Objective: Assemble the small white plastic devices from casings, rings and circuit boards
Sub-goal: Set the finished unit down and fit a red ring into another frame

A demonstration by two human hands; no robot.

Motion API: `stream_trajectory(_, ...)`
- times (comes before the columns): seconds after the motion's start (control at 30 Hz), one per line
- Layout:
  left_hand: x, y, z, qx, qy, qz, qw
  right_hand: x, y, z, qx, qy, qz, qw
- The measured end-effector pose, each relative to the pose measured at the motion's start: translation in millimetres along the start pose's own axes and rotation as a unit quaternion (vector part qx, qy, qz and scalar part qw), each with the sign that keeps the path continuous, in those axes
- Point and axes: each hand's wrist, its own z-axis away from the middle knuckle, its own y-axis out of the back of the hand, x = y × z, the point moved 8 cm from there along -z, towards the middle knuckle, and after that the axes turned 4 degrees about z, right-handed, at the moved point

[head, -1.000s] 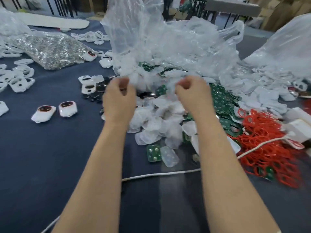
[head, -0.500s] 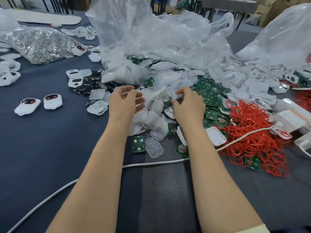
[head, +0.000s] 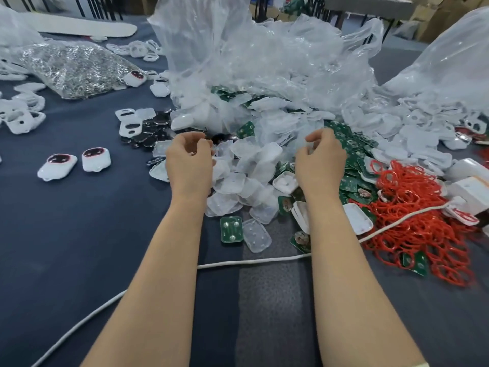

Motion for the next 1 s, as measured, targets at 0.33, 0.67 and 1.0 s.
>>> stream_trajectory(0.33, 25.8, -14.5, -34.6, -0.012, -0.123, -0.42, 0.899, -81.9, -35.4, 9.2, -0.077, 0.137, -0.035, 0.987)
stream_trajectory(0.67, -4.0, -10.5, -81.3, -0.015, -0.057, -0.527, 0.848, -143.9, -119.5, 16.6, -0.223, 0.175, -0.073, 0.956)
stream_trajectory(1.0, 12.6, -8.9, -81.4, 0.024, -0.089, -0.504, 0.859, -146.7, -119.9, 6.0, -0.249, 0.116, -0.211, 0.938)
